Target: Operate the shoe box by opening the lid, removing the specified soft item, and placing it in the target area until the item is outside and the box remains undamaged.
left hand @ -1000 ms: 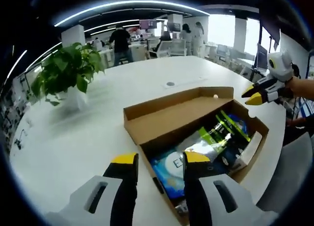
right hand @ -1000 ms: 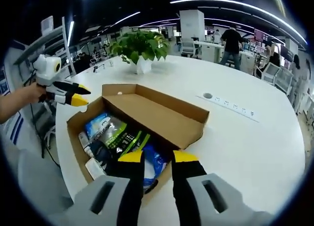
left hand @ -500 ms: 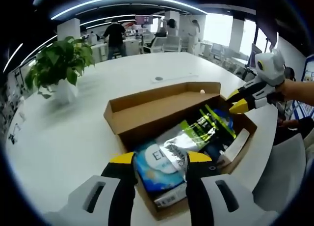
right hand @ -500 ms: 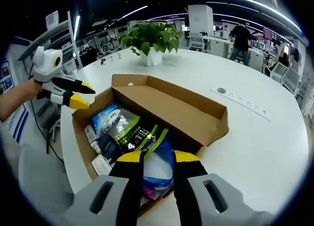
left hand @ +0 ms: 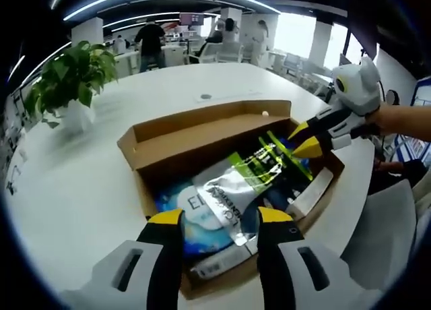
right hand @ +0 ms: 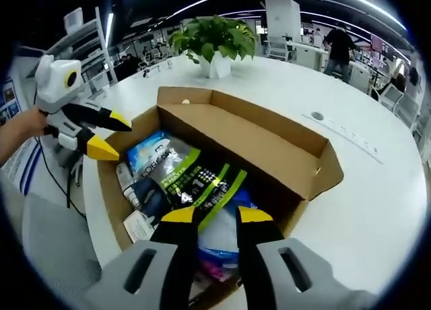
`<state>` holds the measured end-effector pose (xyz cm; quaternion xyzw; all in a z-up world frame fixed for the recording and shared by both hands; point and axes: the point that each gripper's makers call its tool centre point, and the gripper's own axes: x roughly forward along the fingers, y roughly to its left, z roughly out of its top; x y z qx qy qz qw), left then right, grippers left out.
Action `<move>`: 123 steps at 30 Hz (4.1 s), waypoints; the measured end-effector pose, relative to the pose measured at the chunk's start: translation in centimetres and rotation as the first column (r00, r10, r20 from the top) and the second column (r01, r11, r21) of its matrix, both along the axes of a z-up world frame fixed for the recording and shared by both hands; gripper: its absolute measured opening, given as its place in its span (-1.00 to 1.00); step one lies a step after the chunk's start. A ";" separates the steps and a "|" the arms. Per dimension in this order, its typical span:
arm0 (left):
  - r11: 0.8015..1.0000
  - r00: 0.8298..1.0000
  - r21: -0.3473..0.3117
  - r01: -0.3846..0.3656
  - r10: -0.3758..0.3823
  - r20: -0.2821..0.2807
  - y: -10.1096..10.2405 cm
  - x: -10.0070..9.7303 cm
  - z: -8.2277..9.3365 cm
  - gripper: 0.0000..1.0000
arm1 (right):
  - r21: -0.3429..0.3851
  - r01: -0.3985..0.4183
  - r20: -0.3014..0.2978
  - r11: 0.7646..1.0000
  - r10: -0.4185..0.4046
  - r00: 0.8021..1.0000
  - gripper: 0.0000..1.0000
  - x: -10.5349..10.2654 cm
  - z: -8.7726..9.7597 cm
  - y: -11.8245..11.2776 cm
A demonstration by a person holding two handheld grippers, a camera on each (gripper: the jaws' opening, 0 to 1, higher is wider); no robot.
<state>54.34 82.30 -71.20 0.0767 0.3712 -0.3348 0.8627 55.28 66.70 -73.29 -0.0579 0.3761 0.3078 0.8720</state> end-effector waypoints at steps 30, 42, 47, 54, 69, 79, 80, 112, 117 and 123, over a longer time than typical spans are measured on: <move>1.000 0.998 -0.004 -0.025 0.025 -0.055 0.4 -0.4 -1.6 -0.26 | -0.024 0.050 -0.110 0.998 -0.052 0.993 -0.62 0.7 -2.0 1.5; 1.000 0.997 -0.003 -0.026 0.026 -0.068 0.2 -0.4 -2.1 -0.29 | -0.057 0.042 -0.113 0.997 -0.048 0.992 -0.89 0.5 -2.2 1.5; 1.000 0.997 0.006 -0.021 0.021 -0.077 0.2 -0.5 -2.4 -0.32 | -0.078 0.021 -0.097 0.997 -0.028 0.995 -1.00 0.3 -2.2 1.6; 1.000 0.995 0.011 -0.016 0.017 -0.094 -0.1 -0.5 -2.9 -0.38 | -0.128 -0.017 -0.081 0.992 0.006 0.997 -1.00 0.0 -2.3 1.2; 1.000 0.988 0.000 0.006 -0.006 -0.153 -1.5 -0.7 -4.2 -0.54 | -0.182 -0.049 -0.085 0.982 0.034 0.996 -1.00 -0.2 -3.0 0.6; 0.998 0.980 -0.056 -0.012 0.001 -0.201 -2.5 -0.6 -4.7 -0.77 | -0.178 -0.045 -0.086 0.983 0.030 0.996 -1.00 -0.2 -3.2 0.5; 0.997 0.977 -0.071 -0.022 0.006 -0.211 -2.6 -0.6 -4.7 -0.78 | -0.179 -0.046 -0.086 0.983 0.031 0.996 -1.00 -0.2 -3.3 0.5; 0.990 0.974 -0.107 -0.091 0.065 -0.219 -3.0 -0.2 -2.4 -1.00 | -0.106 0.030 -0.069 0.994 -0.037 0.997 -1.00 -0.5 -0.5 0.1; 0.990 0.978 -0.114 -0.084 0.059 -0.202 -3.4 0.0 -1.5 -1.00 | -0.093 0.046 -0.050 0.995 -0.051 0.997 -1.00 -0.2 0.5 -0.3; 0.991 0.983 -0.111 -0.068 0.048 -0.178 -4.0 0.2 -0.4 -1.00 | -0.079 0.062 -0.027 0.995 -0.064 0.998 -1.00 0.0 1.7 -0.9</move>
